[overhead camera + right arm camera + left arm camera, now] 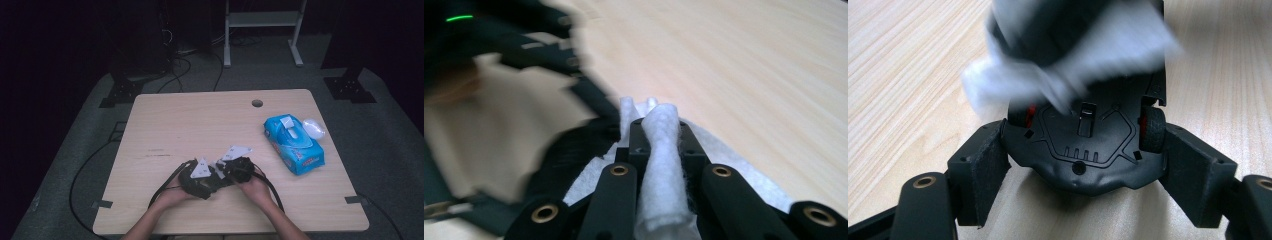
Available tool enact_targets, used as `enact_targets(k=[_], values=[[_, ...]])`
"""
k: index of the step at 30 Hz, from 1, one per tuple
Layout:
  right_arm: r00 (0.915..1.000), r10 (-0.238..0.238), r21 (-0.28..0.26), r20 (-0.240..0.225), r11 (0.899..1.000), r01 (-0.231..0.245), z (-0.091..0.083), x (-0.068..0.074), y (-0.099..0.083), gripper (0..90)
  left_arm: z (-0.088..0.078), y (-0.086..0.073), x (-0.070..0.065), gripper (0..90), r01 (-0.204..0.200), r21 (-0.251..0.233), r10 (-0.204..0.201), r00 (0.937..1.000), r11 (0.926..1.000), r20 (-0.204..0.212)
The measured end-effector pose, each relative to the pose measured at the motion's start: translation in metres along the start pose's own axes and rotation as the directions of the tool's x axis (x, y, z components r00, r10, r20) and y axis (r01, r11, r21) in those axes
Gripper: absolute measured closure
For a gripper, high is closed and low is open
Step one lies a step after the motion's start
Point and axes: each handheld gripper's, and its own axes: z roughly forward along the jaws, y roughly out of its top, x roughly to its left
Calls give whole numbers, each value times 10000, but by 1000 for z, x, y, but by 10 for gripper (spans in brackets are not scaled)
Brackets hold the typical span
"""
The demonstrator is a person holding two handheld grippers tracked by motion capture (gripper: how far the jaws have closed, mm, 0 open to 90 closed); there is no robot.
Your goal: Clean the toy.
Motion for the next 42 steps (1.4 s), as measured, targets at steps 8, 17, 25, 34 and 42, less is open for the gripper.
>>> enact_targets(k=[8, 17, 25, 34, 42], values=[[9994, 61, -18, -331, 10000, -62, 6, 6, 2, 811, 1, -2, 1, 241, 14, 120, -15, 10000, 9999, 64], [9926, 848, 138, 864, 9962, -863, -24, -35, -17, 811, 0, 0, 2, 241, 33, 37, -33, 10000, 10000, 75], [9997, 236, 71, 107, 9997, -237, -21, -6, -19, 811, -1, 0, 2, 242, 34, 52, -34, 10000, 10000, 34], [9943, 839, 247, 652, 9960, -857, -53, -29, -46, 811, -1, -1, 4, 241, 82, 46, -82, 9999, 10000, 95], [9985, 525, 297, -161, 9982, -520, -50, -15, -42, 810, -2, -1, 4, 242, 120, 55, -121, 9999, 9999, 80]])
